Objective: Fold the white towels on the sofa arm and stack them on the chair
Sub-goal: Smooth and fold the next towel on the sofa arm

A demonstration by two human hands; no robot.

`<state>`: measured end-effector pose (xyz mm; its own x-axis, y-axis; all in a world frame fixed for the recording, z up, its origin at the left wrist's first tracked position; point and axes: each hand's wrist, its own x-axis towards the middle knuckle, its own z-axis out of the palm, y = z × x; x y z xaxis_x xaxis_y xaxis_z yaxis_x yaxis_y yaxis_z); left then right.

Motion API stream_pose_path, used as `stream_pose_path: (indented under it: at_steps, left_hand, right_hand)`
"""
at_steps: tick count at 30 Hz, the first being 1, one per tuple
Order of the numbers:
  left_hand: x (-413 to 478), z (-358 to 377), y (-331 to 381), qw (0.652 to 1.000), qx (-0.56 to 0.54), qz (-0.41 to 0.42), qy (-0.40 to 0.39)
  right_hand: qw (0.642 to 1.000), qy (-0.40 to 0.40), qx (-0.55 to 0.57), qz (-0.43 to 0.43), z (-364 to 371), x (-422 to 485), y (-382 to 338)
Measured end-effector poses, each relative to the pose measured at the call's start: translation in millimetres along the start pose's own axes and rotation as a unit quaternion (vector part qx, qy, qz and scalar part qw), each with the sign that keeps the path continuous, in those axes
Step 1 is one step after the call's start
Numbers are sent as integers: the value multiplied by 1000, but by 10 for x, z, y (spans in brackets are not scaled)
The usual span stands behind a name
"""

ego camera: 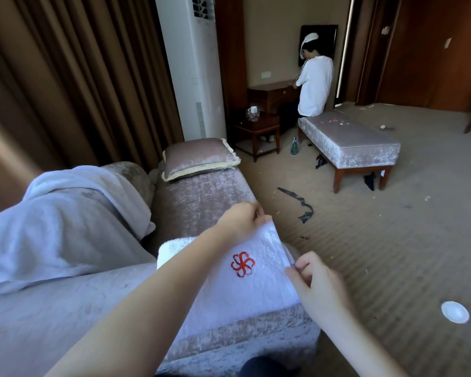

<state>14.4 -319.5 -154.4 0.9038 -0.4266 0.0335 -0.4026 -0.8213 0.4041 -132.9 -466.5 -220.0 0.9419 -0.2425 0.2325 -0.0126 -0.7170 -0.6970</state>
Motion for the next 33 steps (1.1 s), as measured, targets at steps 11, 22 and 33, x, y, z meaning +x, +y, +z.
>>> stream_pose_path:
  at_steps: [11, 22, 33]
  left_hand:
    - [-1773, 113, -875, 955, 86, -29, 283]
    - [-1943, 370, -937, 965, -79, -68, 242]
    - [-2284, 216, -828, 807, -481, -220, 262]
  right_hand:
    - [961, -88, -178, -193, 405, 534, -439]
    - [993, -54, 100, -11, 348, 375, -237]
    - [955, -7, 276, 106, 218, -236, 73]
